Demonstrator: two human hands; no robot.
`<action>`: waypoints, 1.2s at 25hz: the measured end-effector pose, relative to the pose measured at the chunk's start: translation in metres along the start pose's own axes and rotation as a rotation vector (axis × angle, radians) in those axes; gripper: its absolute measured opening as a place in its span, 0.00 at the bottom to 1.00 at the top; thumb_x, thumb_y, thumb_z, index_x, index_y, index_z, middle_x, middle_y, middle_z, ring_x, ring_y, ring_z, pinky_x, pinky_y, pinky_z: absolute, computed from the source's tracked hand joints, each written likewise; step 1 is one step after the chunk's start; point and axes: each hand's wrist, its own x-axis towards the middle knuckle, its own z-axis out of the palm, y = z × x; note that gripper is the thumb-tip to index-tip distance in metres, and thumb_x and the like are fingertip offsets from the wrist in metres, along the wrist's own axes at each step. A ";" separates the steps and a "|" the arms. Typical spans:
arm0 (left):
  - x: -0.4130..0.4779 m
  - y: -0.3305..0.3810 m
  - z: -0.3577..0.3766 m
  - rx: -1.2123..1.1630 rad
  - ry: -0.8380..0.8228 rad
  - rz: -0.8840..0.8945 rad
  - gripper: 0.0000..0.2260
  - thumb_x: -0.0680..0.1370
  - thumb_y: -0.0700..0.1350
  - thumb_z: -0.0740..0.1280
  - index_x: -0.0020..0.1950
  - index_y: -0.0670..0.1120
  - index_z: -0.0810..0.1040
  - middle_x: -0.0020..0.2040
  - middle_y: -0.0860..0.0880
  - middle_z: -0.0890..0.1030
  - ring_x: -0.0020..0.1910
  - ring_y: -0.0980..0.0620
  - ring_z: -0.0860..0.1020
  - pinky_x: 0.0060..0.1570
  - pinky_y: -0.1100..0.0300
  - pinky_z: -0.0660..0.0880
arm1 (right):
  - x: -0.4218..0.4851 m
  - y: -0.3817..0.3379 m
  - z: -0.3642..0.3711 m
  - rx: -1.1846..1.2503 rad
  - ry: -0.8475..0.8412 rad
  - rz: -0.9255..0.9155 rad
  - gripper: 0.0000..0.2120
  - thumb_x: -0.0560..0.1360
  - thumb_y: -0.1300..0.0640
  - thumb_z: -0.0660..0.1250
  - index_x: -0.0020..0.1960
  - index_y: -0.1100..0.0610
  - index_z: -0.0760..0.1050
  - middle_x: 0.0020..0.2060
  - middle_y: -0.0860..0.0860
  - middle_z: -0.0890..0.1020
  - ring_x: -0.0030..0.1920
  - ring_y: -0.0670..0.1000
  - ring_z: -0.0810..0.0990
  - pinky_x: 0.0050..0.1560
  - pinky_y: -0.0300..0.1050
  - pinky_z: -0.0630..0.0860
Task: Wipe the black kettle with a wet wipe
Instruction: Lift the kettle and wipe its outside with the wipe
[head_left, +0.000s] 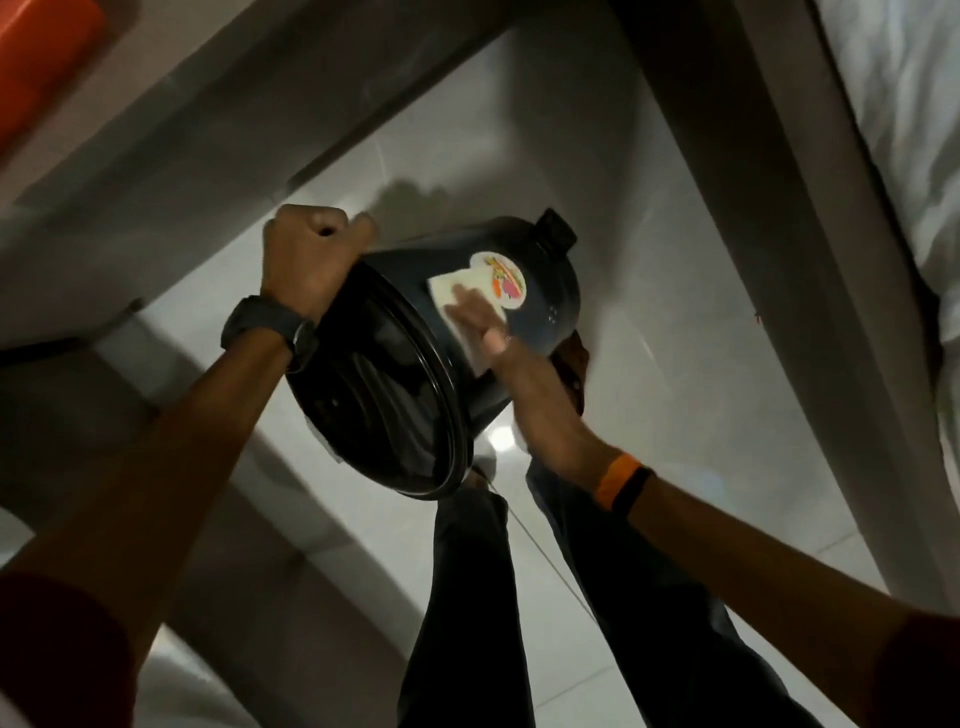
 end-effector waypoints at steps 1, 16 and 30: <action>0.007 -0.006 -0.001 -0.077 0.075 -0.098 0.19 0.75 0.47 0.68 0.30 0.35 0.72 0.31 0.44 0.67 0.32 0.48 0.66 0.36 0.58 0.65 | -0.009 0.007 0.007 -0.082 -0.077 -0.128 0.21 0.86 0.42 0.47 0.79 0.34 0.59 0.82 0.37 0.58 0.84 0.44 0.53 0.84 0.53 0.53; -0.023 0.021 -0.002 0.454 -0.113 0.775 0.14 0.78 0.45 0.61 0.35 0.41 0.75 0.32 0.42 0.77 0.35 0.42 0.76 0.39 0.51 0.70 | 0.020 -0.004 0.005 -0.176 -0.070 -0.047 0.25 0.85 0.37 0.43 0.81 0.36 0.50 0.83 0.35 0.51 0.84 0.42 0.47 0.83 0.59 0.44; -0.004 0.034 0.000 0.366 -0.116 0.590 0.14 0.73 0.42 0.62 0.27 0.41 0.66 0.26 0.45 0.68 0.29 0.47 0.67 0.34 0.59 0.58 | 0.014 0.011 0.017 -0.291 -0.038 -0.271 0.25 0.87 0.47 0.45 0.83 0.44 0.49 0.83 0.38 0.50 0.84 0.44 0.47 0.84 0.54 0.45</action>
